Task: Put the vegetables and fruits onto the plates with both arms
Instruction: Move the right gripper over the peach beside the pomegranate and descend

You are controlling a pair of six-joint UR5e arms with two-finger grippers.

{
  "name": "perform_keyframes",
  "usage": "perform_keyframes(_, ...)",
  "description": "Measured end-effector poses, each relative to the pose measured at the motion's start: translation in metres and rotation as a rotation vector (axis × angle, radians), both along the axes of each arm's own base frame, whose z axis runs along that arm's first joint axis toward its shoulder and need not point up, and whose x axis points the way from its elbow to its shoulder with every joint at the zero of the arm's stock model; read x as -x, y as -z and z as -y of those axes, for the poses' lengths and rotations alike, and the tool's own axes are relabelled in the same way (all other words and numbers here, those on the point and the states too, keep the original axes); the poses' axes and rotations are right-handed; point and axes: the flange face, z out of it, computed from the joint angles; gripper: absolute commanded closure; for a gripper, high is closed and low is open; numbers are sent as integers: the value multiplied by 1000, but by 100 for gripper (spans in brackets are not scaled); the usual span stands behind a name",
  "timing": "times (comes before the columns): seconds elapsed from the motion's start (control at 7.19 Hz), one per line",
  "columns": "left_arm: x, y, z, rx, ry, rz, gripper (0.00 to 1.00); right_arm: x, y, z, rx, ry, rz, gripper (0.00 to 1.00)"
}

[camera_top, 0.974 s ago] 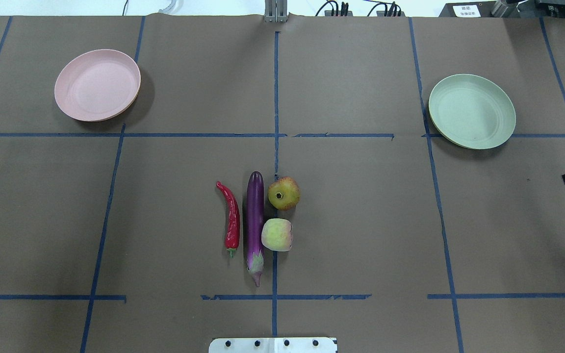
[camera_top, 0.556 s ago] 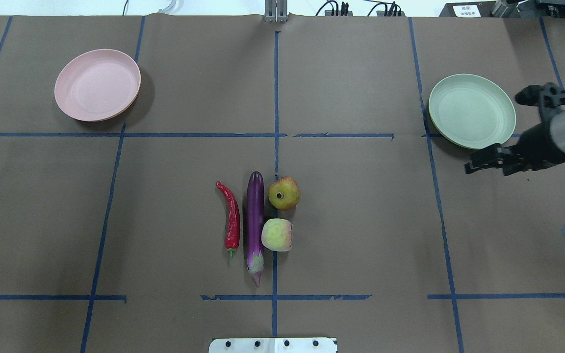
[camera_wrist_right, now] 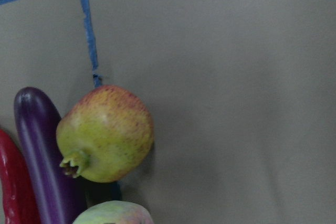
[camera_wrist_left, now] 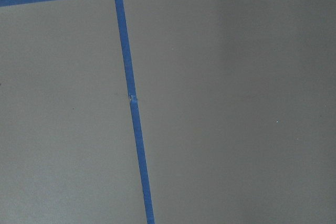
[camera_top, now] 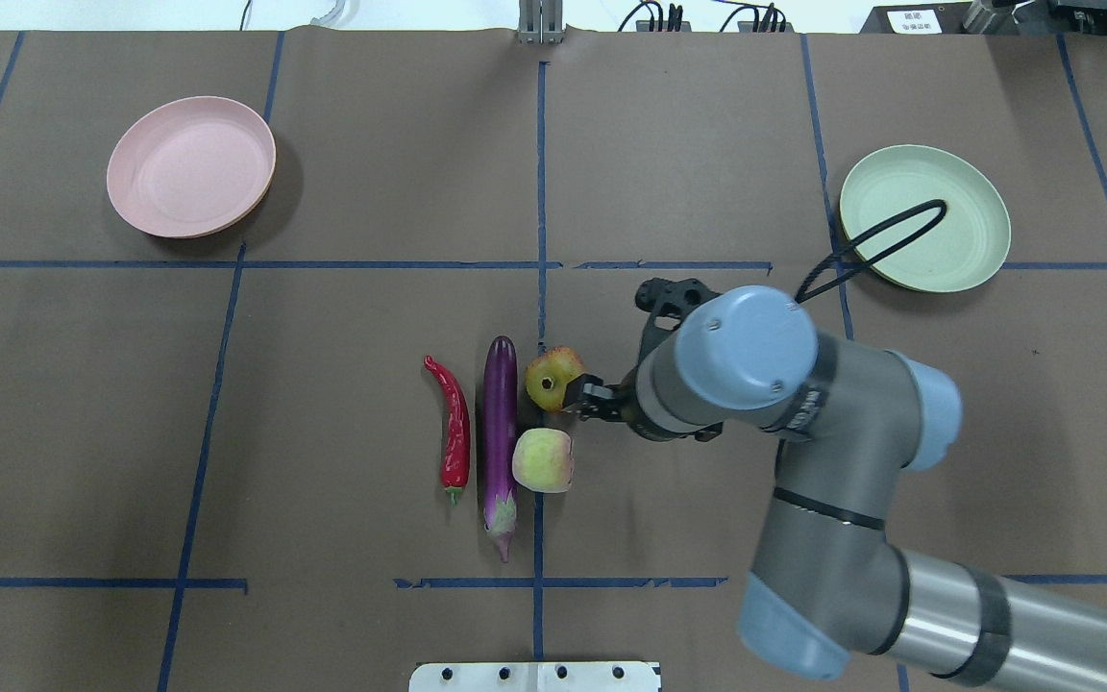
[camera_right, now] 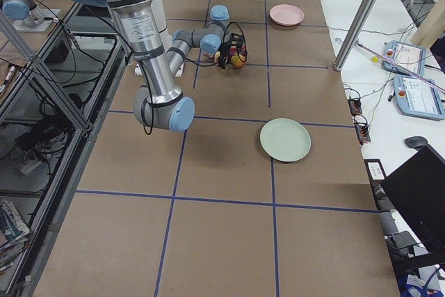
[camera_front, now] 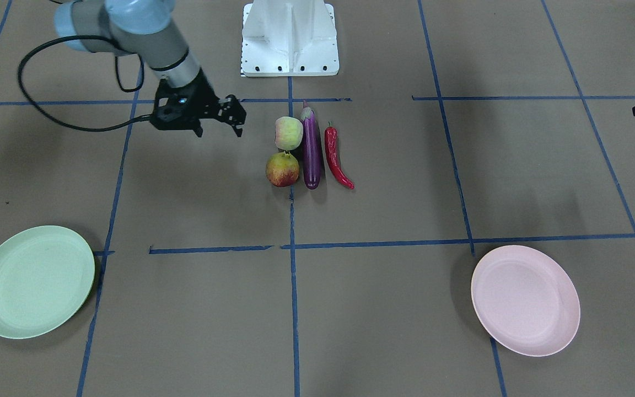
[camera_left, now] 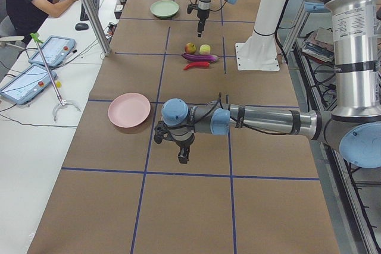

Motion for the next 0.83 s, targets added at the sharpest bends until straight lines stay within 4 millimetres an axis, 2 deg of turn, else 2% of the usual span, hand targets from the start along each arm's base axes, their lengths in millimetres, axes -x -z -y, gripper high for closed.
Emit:
perform_keyframes(0.14,-4,1,0,5,-5,-23,0,29,12,-4,4,-2,-34,0)
perform_keyframes(0.28,-5,3,0,4,-8,-33,0,46,17,-7,4,1,-51,0)
perform_keyframes(0.56,-6,6,0,0,-9,-38,0,68,23,-12,7,13,-66,0)
perform_keyframes(0.7,-6,7,0,-2,-9,-39,0,77,27,-11,10,15,-71,7)
perform_keyframes(0.83,-6,8,0,-3,-9,-39,0,84,29,-11,13,14,-73,56)
